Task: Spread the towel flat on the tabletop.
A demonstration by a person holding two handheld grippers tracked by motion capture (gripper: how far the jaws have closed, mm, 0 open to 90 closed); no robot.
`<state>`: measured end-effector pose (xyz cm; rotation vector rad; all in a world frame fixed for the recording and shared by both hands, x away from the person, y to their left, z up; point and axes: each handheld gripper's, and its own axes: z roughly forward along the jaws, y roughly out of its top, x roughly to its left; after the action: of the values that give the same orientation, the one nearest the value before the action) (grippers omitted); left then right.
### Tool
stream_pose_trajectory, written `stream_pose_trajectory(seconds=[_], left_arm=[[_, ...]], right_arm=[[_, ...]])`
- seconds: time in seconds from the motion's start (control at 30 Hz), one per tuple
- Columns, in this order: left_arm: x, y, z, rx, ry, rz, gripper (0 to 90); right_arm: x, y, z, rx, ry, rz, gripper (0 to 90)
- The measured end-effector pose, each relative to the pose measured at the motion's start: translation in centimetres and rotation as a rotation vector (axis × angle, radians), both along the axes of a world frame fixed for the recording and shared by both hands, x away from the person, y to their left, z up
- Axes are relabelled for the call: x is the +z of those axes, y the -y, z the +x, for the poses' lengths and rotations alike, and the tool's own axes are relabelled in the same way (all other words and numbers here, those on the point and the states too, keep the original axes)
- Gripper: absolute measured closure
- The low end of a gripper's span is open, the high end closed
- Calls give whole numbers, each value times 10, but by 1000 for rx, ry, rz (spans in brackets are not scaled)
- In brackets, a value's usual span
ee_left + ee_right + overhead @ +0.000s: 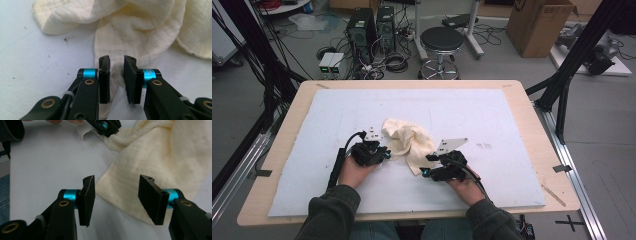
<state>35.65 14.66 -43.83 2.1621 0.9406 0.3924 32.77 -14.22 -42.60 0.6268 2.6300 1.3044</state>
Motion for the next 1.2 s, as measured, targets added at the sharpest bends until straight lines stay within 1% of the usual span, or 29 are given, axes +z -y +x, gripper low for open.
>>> stream_pose_trajectory(seconds=[0.03,0.07,0.1,0.13,0.2,0.23,0.27,0.3,0.33,0.37,0.4,0.43,0.47,0.53,0.6,0.63,0.67,0.73,0.83,0.87,0.9,0.93,0.97,1.0,1.03,1.07,1.1,1.13,1.2], left_arm=[[-1,0,-1,4,2,-7,758],[-1,-1,-1,2,5,-10,760],[-1,-1,-1,2,7,-14,760],[-1,-2,-1,1,8,-15,768],[-1,-2,0,-3,9,-10,777],[-2,-2,0,-1,10,-14,783],[-1,-2,0,-1,10,-13,783],[-2,-2,0,-3,11,-12,797],[-2,-2,0,-4,10,-12,797],[-2,-2,0,-2,9,-14,804],[-2,-2,0,1,8,-17,804],[-2,-2,0,2,8,-17,808],[-2,-2,0,0,10,-13,808],[-1,-1,0,4,12,-10,813],[-1,-1,-1,-2,16,2,846],[-1,-1,-1,1,18,-2,857],[-1,0,-1,0,22,-2,866],[-1,1,-2,-6,29,11,874],[0,0,-4,-12,26,7,883],[0,0,-4,-12,26,7,884],[0,-1,-4,-17,27,9,884],[1,-1,-5,-22,27,12,884],[2,-2,-6,-24,30,12,885],[3,-2,-8,-27,29,10,885],[5,-3,-9,-31,31,7,885],[6,-4,-11,-34,35,2,885],[8,-5,-13,-36,41,1,885],[9,-6,-14,-38,46,2,885],[12,-10,-18,-44,49,-3,886]], right_arm=[[-3,-8,3,8,-12,-16,507],[-5,-12,5,10,-13,-27,511],[-5,-12,5,10,-13,-27,511],[-9,-17,8,14,-30,-53,533],[-13,-21,11,18,-45,-78,552],[-15,-22,13,20,-67,-87,564],[-15,-22,13,20,-67,-87,564],[-16,-21,16,14,-74,-75,623],[-16,-21,16,14,-74,-75,623],[-16,-20,18,25,-60,-80,670],[-16,-20,18,25,-60,-80,670],[-16,-18,19,21,-63,-79,724],[-16,-18,19,21,-63,-79,724],[-17,-18,21,18,-63,-77,769],[-17,-15,25,27,-81,-63,830],[-17,-15,25,27,-81,-63,830],[-17,-12,28,43,-93,-58,866],[-17,-11,28,47,-100,-53,870],[-13,1,29,58,-107,-22,875],[-13,1,29,58,-107,-22,875],[-10,9,28,60,-106,-13,875],[-10,9,28,60,-106,-13,875],[-6,19,28,55,-107,-6,875],[-6,19,28,55,-107,-6,875],[-4,24,28,53,-104,2,876],[0,34,26,57,-119,33,875],[0,34,26,57,-119,33,875],[4,42,23,53,-113,27,876],[5,46,22,53,-105,22,876]])
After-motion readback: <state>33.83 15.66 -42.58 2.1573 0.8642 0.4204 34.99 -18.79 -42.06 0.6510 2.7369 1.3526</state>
